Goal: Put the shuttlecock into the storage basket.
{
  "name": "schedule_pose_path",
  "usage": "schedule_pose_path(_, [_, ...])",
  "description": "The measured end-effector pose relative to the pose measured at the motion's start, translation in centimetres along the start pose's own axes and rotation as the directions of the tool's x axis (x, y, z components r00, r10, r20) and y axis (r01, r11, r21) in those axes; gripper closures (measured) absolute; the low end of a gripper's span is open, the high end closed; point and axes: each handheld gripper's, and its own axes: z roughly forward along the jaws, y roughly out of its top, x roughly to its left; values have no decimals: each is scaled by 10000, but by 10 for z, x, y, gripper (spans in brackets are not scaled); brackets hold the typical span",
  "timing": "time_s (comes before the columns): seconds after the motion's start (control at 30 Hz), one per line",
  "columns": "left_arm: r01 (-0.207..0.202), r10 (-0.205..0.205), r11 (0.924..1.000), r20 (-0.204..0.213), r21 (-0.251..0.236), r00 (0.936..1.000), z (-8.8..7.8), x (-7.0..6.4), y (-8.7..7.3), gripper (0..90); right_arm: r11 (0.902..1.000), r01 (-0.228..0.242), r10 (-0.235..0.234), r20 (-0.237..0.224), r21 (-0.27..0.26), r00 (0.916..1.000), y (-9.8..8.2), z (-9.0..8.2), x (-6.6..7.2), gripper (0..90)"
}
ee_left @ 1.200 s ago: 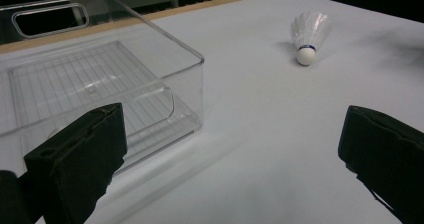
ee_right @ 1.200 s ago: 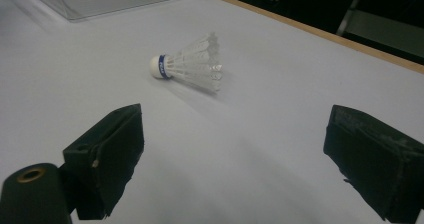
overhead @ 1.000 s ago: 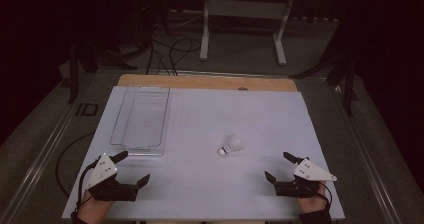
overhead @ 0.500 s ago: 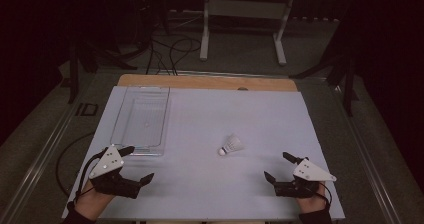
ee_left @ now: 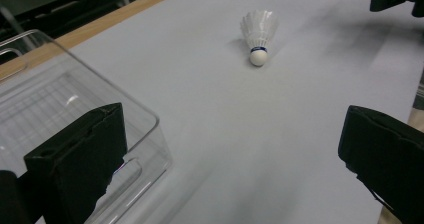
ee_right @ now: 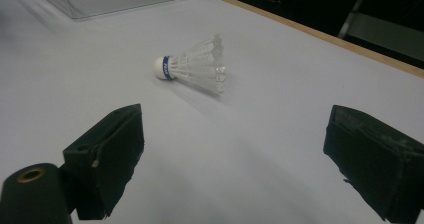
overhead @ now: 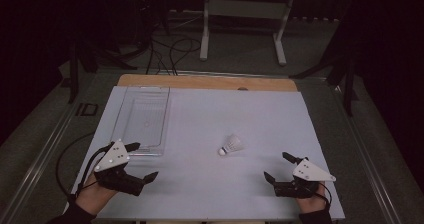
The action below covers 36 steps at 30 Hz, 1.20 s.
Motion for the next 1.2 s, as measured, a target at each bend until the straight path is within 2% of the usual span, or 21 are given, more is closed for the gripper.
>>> schedule_pose_path(0.27, [-240,222,9984,352,513,9991,9,-2,5,2,10000,51,-51,-47,-2,10000,0,1,1,91])
schedule_pose_path(0.67, [-480,422,9951,683,863,9968,18,-2,17,2,10000,98,-98,-43,19,9999,1,1,2,92])
schedule_pose_path(0.97, [-793,685,9892,894,1231,9936,25,-5,26,2,9999,107,-107,-48,46,9999,1,2,2,92])
schedule_pose_path(1.03, [-1013,885,9838,904,1483,9920,26,-6,28,2,9999,113,-113,-52,33,9999,1,2,2,92])
schedule_pose_path(1.2, [-1101,938,9805,1045,1630,9901,26,-4,35,2,9999,109,-108,-84,63,9999,1,2,3,92])
